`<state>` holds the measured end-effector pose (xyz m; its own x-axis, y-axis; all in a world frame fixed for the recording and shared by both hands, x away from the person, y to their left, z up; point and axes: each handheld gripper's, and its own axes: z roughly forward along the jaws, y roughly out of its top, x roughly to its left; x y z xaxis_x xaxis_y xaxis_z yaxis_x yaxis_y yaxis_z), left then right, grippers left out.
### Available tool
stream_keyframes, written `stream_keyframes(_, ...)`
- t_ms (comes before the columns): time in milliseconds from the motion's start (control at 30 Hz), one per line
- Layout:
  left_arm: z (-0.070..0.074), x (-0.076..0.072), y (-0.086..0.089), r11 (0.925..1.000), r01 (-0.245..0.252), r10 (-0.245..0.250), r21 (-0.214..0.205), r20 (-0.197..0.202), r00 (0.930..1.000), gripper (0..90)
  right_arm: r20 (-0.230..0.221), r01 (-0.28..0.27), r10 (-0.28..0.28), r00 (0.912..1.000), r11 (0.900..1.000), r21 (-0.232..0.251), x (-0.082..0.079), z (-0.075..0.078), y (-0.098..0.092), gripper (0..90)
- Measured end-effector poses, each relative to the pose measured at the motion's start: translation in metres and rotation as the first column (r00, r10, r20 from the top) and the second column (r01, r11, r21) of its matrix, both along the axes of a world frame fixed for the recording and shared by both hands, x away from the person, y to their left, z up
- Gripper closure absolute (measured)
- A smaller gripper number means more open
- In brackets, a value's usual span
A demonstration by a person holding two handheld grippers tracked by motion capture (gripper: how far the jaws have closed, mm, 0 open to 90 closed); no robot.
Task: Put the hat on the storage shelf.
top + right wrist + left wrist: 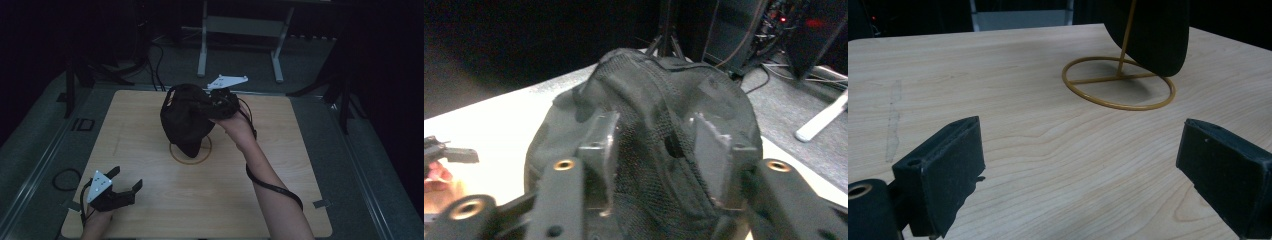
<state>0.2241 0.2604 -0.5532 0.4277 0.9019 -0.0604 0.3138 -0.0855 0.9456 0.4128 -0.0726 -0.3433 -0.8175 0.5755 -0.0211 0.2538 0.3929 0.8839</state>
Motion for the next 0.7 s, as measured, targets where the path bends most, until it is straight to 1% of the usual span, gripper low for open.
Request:
stream_keyframes(100,0.000,0.000,0.000,1.0000,0.003,-0.003,0.003,-0.003,1.0000,5.7,0.007,0.017,-0.017,0.9998,0.9998,-0.004,0.001,0.000,-0.004,47.0)
stream_keyframes(133,0.000,0.001,0.000,1.0000,0.004,-0.004,-0.001,-0.002,1.0000,5.7,0.000,0.018,-0.018,0.9998,0.9998,0.004,0.002,0.001,-0.006,45.3)
stream_keyframes(200,0.000,0.000,0.000,1.0000,0.003,-0.003,0.003,-0.002,1.0000,5.7,-0.006,0.022,-0.022,0.9997,0.9998,0.004,0.002,0.001,-0.009,43.0)
stream_keyframes(233,0.000,0.000,0.000,1.0000,0.004,-0.004,-0.002,-0.002,1.0000,5.7,-0.010,0.022,-0.021,0.9997,0.9997,0.012,0.002,0.001,-0.011,41.0)
stream_keyframes(300,0.000,0.000,0.000,1.0000,0.003,-0.003,0.004,-0.002,1.0000,5.7,-0.014,0.022,-0.022,0.9997,0.9997,0.013,0.002,0.001,-0.012,40.8)
stream_keyframes(367,0.000,0.000,0.000,1.0000,0.003,-0.003,0.001,-0.002,1.0000,5.6,-0.015,0.015,-0.015,0.9998,0.9996,0.026,0.001,0.001,-0.017,37.2)
stream_keyframes(433,0.000,0.000,0.000,1.0000,0.003,-0.003,-0.003,-0.001,1.0000,5.7,-0.015,0.016,-0.016,0.9998,0.9995,0.029,0.001,0.000,-0.018,36.2)
stream_keyframes(500,0.000,0.000,0.000,1.0000,0.002,-0.002,-0.003,0.000,1.0000,5.7,-0.021,0.013,-0.012,0.9997,0.9991,0.041,0.000,0.000,-0.021,32.9)
stream_keyframes(567,0.000,0.000,0.000,1.0000,0.002,-0.002,-0.001,-0.004,1.0000,5.6,-0.025,0.008,-0.007,0.9997,0.9989,0.047,-0.001,-0.001,-0.027,26.7)
stream_keyframes(600,0.000,0.000,0.000,1.0000,0.002,-0.002,-0.001,-0.004,1.0000,5.6,-0.025,0.008,-0.007,0.9997,0.9989,0.047,-0.001,-0.001,-0.027,26.7)
stream_keyframes(633,0.000,0.000,0.000,1.0000,0.001,-0.001,0.000,-0.005,1.0000,5.6,-0.023,0.007,-0.006,0.9997,0.9991,0.043,-0.001,-0.001,-0.027,23.3)
stream_keyframes(700,0.000,0.000,0.000,1.0000,0.000,0.000,-0.001,-0.006,1.0000,5.6,-0.027,0.000,0.002,0.9996,0.9989,0.047,-0.002,-0.002,-0.031,21.5)
